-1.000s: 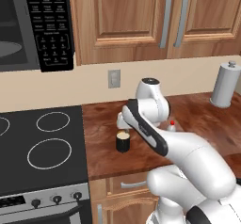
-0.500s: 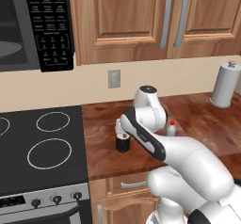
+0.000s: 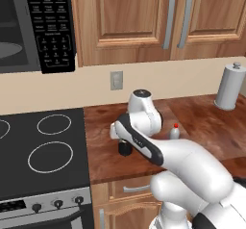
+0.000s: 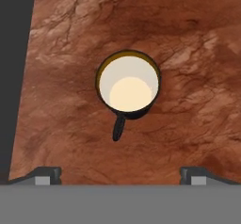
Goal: Pick the mug from the counter and place it inside the microwave. Then close the microwave.
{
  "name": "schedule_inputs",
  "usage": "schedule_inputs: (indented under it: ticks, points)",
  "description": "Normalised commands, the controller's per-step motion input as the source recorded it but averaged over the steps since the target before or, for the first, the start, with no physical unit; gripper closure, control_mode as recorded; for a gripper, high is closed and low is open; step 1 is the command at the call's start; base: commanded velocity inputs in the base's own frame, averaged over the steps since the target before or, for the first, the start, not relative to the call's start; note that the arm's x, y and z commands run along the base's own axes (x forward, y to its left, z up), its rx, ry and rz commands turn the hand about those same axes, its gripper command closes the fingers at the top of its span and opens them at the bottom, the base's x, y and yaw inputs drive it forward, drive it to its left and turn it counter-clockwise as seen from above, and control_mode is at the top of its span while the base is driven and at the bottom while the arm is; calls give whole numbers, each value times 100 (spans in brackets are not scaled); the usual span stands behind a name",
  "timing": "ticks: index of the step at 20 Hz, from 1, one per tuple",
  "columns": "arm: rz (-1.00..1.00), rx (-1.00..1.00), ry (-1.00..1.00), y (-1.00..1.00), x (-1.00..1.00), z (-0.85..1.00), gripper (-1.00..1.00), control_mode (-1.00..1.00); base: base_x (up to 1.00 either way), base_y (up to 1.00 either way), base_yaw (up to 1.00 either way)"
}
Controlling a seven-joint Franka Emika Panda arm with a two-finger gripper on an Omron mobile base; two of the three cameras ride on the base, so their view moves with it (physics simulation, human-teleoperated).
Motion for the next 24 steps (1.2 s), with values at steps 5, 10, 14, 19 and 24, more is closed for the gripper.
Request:
schedule_inputs:
  ticks: [5, 10, 14, 19, 24]
  points:
    - [-2, -1, 2, 2, 6, -23, -100, -100, 0, 0, 0]
    - [-1, 0, 7, 0, 10, -27, -100, -100, 0, 0, 0]
    - [0, 0, 1, 0, 8, -25, -100, -100, 0, 0, 0]
    - [0, 0, 0, 3, 16, -17, -100, -100, 0, 0, 0]
    - [0, 0, 0, 1, 15, -14, -100, -100, 0, 0, 0]
